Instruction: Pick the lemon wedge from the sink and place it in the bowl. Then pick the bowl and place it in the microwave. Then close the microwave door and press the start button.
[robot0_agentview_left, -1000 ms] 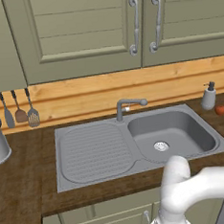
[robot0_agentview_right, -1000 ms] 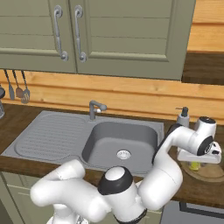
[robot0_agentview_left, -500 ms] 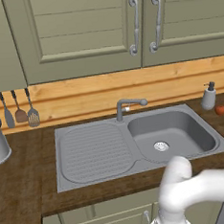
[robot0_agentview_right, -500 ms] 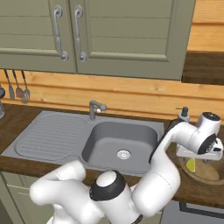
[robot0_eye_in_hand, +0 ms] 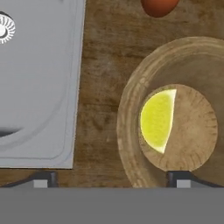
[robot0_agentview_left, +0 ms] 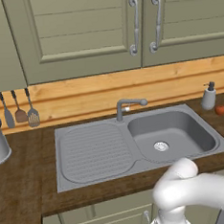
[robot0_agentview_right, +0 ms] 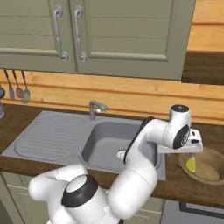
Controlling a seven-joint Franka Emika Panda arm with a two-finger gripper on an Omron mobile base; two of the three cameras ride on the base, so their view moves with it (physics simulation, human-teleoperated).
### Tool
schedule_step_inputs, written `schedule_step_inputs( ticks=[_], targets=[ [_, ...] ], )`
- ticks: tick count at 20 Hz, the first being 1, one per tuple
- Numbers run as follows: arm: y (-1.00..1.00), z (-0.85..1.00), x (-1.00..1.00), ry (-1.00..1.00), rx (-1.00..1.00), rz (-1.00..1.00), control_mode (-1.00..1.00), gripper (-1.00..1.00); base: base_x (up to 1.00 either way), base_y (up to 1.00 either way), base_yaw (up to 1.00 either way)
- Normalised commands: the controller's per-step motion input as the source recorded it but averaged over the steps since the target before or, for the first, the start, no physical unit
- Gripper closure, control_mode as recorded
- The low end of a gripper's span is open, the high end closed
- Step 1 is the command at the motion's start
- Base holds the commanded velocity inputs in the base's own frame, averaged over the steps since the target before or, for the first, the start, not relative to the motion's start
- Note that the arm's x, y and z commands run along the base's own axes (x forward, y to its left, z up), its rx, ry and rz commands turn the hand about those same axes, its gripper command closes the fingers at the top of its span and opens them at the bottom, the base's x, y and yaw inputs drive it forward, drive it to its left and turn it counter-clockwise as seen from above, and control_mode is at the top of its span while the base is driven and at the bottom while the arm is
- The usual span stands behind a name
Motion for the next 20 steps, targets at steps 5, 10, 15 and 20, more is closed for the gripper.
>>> schedule_step_inputs(
  ticks=[5, 10, 15, 20],
  targets=[
    [0.00, 0.00, 0.32, 0.05, -0.01, -0.03, -1.00, -1.00, 0.00, 0.00, 0.00],
    [-0.22, 0.02, 0.33, 0.13, 0.02, 0.00, -1.00, -1.00, 0.00, 0.00, 0.00],
    [-0.23, 0.04, 0.15, 0.11, 0.01, 0.00, -1.00, -1.00, 0.00, 0.00, 0.00],
    [-0.35, -0.03, 0.23, 0.11, 0.05, 0.00, -1.00, -1.00, 0.00, 0.00, 0.00]
  ],
)
